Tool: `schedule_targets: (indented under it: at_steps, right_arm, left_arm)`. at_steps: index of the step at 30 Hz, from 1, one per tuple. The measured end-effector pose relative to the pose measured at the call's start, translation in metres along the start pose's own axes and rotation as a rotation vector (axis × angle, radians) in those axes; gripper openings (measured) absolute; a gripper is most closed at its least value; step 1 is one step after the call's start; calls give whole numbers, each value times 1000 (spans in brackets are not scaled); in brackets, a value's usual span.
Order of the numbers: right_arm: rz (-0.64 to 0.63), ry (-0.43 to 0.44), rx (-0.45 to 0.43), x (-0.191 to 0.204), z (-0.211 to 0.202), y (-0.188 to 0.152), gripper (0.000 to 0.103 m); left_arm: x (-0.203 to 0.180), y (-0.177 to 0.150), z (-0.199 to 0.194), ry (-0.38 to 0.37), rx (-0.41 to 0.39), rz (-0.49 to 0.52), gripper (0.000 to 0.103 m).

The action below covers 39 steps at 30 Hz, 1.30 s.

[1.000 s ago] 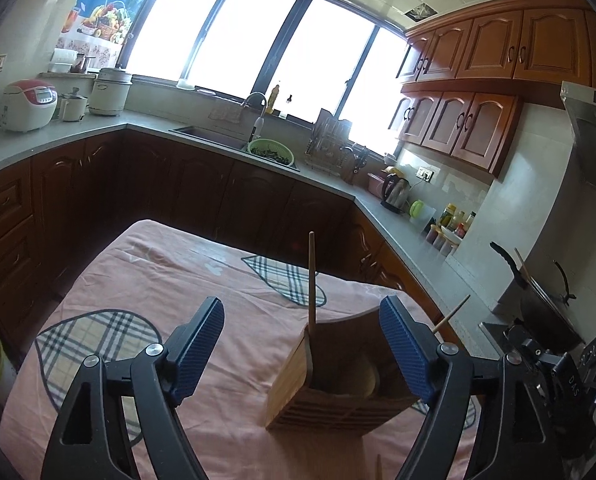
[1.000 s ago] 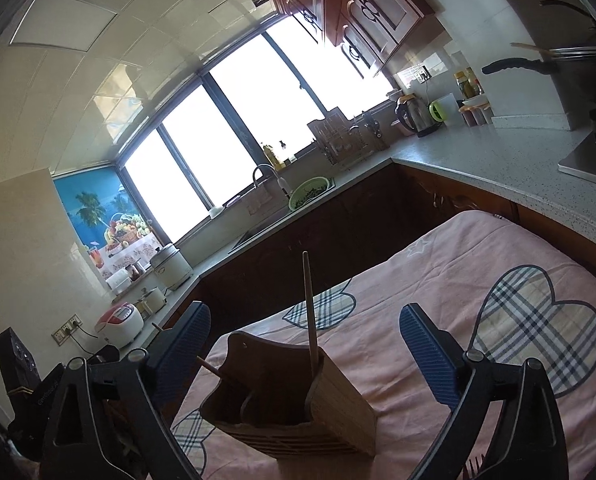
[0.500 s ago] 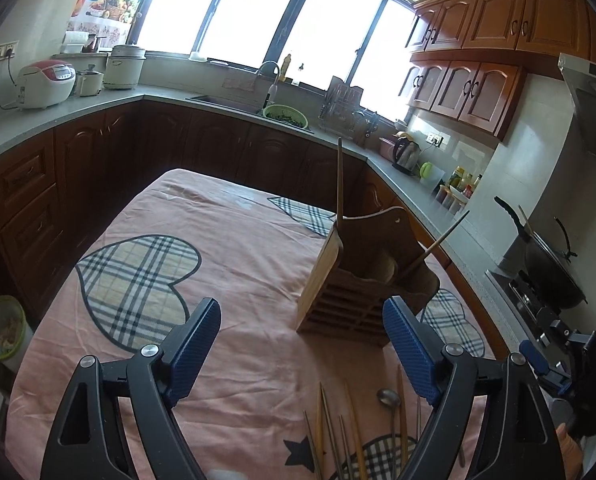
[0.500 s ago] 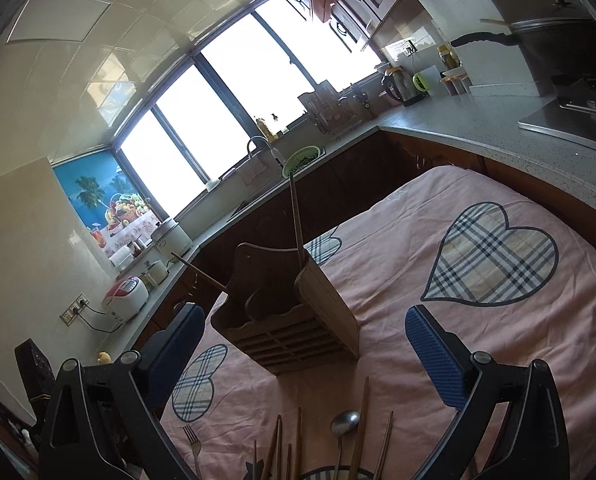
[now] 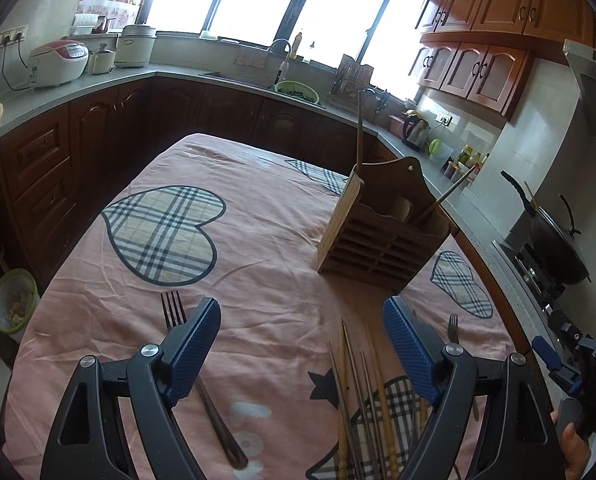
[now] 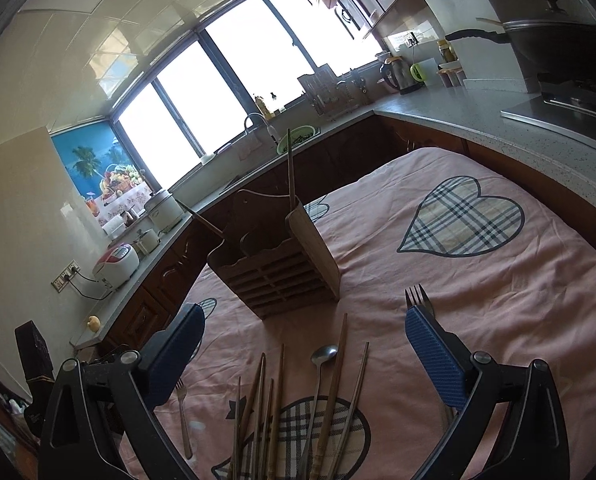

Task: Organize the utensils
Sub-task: 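Move both open tools back over the remaining chopsticks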

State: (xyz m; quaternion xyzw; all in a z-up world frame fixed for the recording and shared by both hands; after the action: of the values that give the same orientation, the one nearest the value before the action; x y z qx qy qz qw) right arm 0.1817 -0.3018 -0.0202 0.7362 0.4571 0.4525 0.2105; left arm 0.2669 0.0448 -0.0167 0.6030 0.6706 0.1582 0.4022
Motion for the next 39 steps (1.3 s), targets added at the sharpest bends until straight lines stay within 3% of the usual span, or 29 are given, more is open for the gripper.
schedule_targets:
  at_steps: [17, 26, 33, 39]
  right_arm:
    - [-129, -39, 100, 14, 22, -23, 101]
    - [-144, -78, 158, 5, 45, -30, 99]
    - [-121, -97, 227, -8, 71, -32, 77]
    - [-115, -110, 284, -17, 95, -33, 61]
  left_arm:
    - [-14, -10, 16, 15, 82, 29, 83]
    - [-23, -13, 46, 39, 162, 56, 82]
    - [-33, -16, 77, 46, 249, 105, 78]
    - [-41, -19, 107, 34, 324, 123, 66]
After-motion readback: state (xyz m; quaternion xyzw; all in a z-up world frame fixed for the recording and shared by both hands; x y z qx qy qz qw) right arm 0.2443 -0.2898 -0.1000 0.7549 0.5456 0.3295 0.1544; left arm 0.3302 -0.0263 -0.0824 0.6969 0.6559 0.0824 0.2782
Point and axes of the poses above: each gripper's, at about its wrist camera, not at the fingertips, and z roughly the way its jaws point, x to its left, y to its top, the point moved 5 cm from there along z, roughly the way its jaws point, and after that the axes turned 4 degrees about x, right-handed, at the moved point
